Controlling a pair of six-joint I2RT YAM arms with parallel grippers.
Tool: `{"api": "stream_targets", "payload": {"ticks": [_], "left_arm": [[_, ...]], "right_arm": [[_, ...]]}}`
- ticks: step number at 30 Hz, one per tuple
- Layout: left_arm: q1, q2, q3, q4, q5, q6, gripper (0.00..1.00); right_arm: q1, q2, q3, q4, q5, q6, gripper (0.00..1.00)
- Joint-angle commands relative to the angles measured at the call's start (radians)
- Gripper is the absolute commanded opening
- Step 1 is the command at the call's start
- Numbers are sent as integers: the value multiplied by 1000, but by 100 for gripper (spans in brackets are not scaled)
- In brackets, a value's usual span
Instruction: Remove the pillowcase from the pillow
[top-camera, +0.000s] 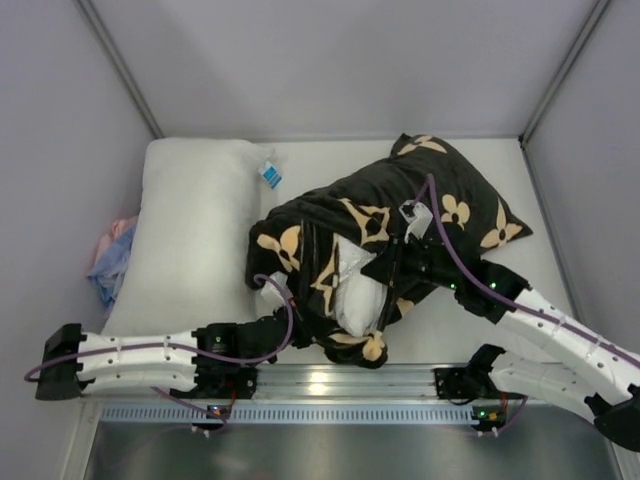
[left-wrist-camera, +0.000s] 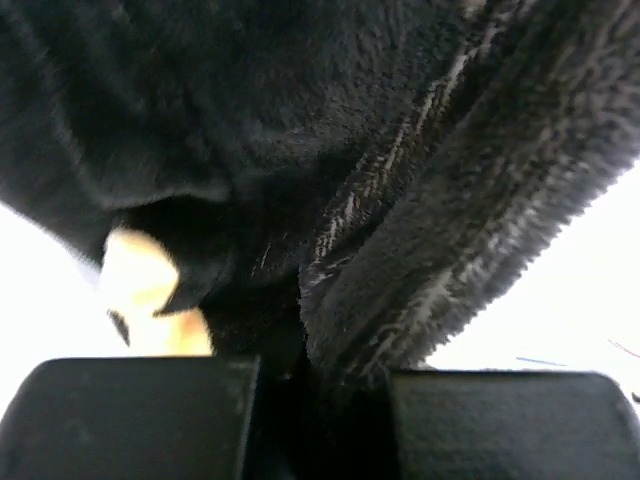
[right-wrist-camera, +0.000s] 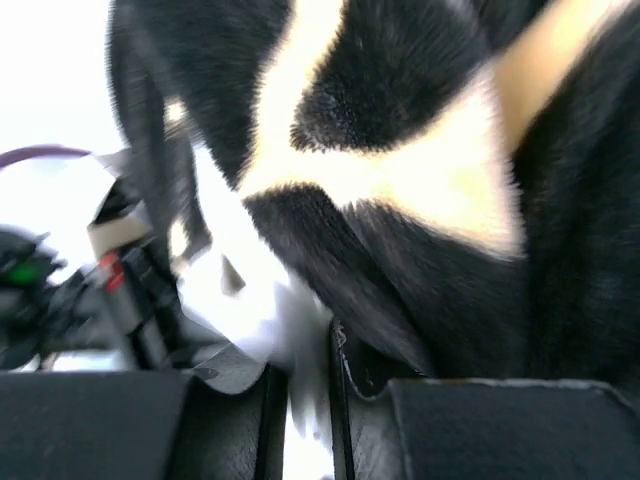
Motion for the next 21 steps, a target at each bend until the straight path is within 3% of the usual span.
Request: {"api": "stream_targets", "payload": {"ticks": [1, 9, 14, 17, 18, 21], "left_arm": [[-13, -53, -21, -446, -134, -71, 8], [-5, -12, 11, -482, -174, -87, 3], [-5, 50, 43, -417, -140, -29, 1], [-7, 84, 32, -367, -134, -10, 1], [-5, 93, 13, -307, -131, -4, 1], [-7, 108, -15, -217, -114, 5, 0]], "right_arm": [[-47, -116, 119, 56, -17, -6, 0], [-49, -249, 118, -90, -52, -41, 0], [-35, -257, -16, -49, -288, -86, 2], [31, -263, -77, 16, -307, -75, 23], [89, -257, -91, 29, -298, -65, 37], [246, -199, -113, 75, -223, -63, 50]]}}
